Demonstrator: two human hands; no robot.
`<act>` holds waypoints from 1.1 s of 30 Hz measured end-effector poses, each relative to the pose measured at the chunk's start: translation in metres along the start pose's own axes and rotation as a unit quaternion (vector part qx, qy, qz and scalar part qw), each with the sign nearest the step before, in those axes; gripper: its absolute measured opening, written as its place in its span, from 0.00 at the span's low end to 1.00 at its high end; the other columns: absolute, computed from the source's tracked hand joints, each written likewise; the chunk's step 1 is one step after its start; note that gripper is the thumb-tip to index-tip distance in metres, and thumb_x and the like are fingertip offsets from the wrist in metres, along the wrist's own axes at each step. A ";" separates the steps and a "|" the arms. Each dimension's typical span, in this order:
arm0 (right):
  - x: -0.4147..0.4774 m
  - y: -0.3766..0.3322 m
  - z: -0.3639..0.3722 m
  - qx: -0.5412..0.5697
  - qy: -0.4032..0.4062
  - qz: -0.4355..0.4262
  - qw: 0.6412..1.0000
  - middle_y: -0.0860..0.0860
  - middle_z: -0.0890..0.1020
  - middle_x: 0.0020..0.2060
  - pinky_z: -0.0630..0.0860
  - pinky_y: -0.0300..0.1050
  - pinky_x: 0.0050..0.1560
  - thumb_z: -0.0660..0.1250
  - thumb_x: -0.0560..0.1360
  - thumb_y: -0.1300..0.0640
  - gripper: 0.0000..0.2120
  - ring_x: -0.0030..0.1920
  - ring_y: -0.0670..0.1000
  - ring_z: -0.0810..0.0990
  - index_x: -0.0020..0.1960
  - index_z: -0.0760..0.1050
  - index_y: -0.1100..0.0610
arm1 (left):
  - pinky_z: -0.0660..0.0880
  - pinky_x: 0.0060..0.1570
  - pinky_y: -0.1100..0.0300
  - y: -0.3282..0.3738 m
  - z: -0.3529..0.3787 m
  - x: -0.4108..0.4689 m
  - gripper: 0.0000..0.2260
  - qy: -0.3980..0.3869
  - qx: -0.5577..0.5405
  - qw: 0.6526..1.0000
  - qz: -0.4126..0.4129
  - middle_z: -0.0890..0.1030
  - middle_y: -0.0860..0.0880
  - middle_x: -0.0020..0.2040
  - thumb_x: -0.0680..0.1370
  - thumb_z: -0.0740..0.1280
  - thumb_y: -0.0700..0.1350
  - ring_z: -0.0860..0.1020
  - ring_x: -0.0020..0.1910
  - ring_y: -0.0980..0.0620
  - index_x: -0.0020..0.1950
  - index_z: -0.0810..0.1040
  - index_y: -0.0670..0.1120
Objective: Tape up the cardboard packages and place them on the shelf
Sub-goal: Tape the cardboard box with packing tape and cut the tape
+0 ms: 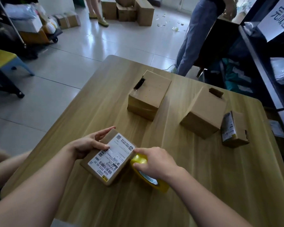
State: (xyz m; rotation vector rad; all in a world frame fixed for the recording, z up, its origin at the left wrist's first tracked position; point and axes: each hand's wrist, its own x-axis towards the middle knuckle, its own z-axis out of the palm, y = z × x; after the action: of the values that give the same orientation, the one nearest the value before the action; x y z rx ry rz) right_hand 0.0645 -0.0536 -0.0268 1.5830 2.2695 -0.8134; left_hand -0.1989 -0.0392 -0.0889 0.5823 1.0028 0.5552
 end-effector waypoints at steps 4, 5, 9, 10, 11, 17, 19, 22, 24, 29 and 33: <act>-0.002 -0.003 0.002 -0.013 0.005 0.000 1.000 0.51 0.76 0.65 0.75 0.50 0.60 0.63 0.76 0.36 0.28 0.64 0.55 0.75 0.74 0.63 0.38 | 0.82 0.39 0.47 0.004 0.001 -0.003 0.34 0.028 0.016 0.999 -0.011 0.76 0.41 0.64 0.72 0.65 0.29 0.81 0.54 0.37 0.71 0.68 0.57; -0.002 -0.004 0.003 -0.015 0.006 0.001 1.000 0.51 0.76 0.65 0.75 0.50 0.60 0.63 0.76 0.36 0.28 0.64 0.55 0.75 0.74 0.63 0.38 | 0.82 0.40 0.47 0.005 0.001 -0.004 0.33 0.034 0.024 0.999 -0.013 0.77 0.41 0.63 0.72 0.66 0.29 0.81 0.54 0.39 0.71 0.68 0.56; -0.001 -0.007 0.005 -0.017 0.009 0.003 1.000 0.51 0.76 0.65 0.75 0.50 0.61 0.63 0.76 0.37 0.28 0.65 0.54 0.74 0.74 0.63 0.39 | 0.79 0.54 0.46 0.012 0.006 -0.003 0.33 0.094 0.153 0.984 0.001 0.71 0.45 0.70 0.71 0.70 0.32 0.75 0.64 0.44 0.68 0.69 0.61; -0.001 -0.008 0.005 -0.014 0.011 0.003 1.000 0.51 0.76 0.66 0.75 0.50 0.61 0.64 0.76 0.37 0.28 0.65 0.55 0.74 0.74 0.64 0.39 | 0.78 0.55 0.47 0.014 0.012 -0.003 0.34 0.126 0.195 0.973 0.010 0.67 0.47 0.72 0.71 0.71 0.34 0.72 0.67 0.45 0.69 0.68 0.63; -0.002 -0.008 0.005 -0.013 0.013 0.002 1.000 0.51 0.76 0.66 0.74 0.50 0.62 0.64 0.76 0.37 0.28 0.66 0.55 0.74 0.74 0.64 0.39 | 0.77 0.57 0.48 0.015 0.021 -0.005 0.36 0.165 0.244 0.955 0.022 0.63 0.50 0.74 0.72 0.72 0.36 0.68 0.69 0.46 0.71 0.64 0.64; -0.005 -0.009 0.000 0.002 0.013 -0.010 1.000 0.49 0.76 0.67 0.75 0.51 0.63 0.65 0.76 0.39 0.28 0.66 0.53 0.74 0.74 0.65 0.41 | 0.33 0.69 0.37 -0.015 0.082 -0.003 0.50 0.206 0.651 0.730 0.026 0.29 0.49 0.76 0.64 0.72 0.65 0.30 0.75 0.46 0.77 0.46 0.63; -0.006 -0.009 -0.001 0.003 0.010 -0.012 1.000 0.49 0.76 0.67 0.75 0.51 0.63 0.65 0.76 0.39 0.29 0.66 0.53 0.74 0.75 0.64 0.42 | 0.33 0.68 0.34 -0.025 0.089 0.004 0.53 0.228 0.681 0.696 -0.008 0.25 0.49 0.74 0.63 0.71 0.70 0.27 0.73 0.42 0.76 0.40 0.64; -0.007 -0.009 -0.002 -0.004 -0.002 -0.019 1.000 0.50 0.76 0.67 0.75 0.51 0.63 0.66 0.75 0.41 0.31 0.65 0.53 0.74 0.76 0.62 0.42 | 0.45 0.71 0.33 -0.023 0.094 0.008 0.52 0.256 0.695 0.672 -0.019 0.27 0.49 0.75 0.63 0.71 0.69 0.34 0.76 0.40 0.76 0.40 0.66; -0.007 -0.005 -0.002 0.008 -0.009 -0.018 1.000 0.50 0.75 0.66 0.76 0.51 0.61 0.68 0.74 0.43 0.34 0.65 0.54 0.74 0.77 0.58 0.42 | 0.54 0.71 0.36 -0.019 0.095 0.008 0.49 0.267 0.699 0.663 -0.013 0.31 0.49 0.77 0.65 0.72 0.66 0.41 0.77 0.40 0.76 0.42 0.66; -0.008 0.010 -0.007 0.051 0.048 -0.021 0.997 0.51 0.73 0.68 0.73 0.49 0.61 0.72 0.71 0.45 0.41 0.65 0.54 0.73 0.78 0.54 0.45 | 0.58 0.68 0.38 -0.010 0.089 0.007 0.45 0.275 0.647 0.711 0.004 0.38 0.53 0.78 0.65 0.73 0.59 0.48 0.76 0.42 0.75 0.50 0.69; -0.014 0.017 -0.002 0.086 0.224 -0.059 0.969 0.50 0.78 0.60 0.76 0.48 0.55 0.72 0.70 0.40 0.37 0.58 0.53 0.77 0.75 0.63 0.48 | 0.55 0.67 0.36 0.004 0.086 0.004 0.42 0.288 0.560 0.776 0.021 0.43 0.55 0.79 0.64 0.75 0.56 0.50 0.76 0.43 0.73 0.57 0.69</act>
State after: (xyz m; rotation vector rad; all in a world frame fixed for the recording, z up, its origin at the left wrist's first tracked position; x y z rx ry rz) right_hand 0.0853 -0.0597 -0.0231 1.8808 2.6898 -0.7586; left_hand -0.1217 -0.0507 -0.0532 1.5555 1.9178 0.0882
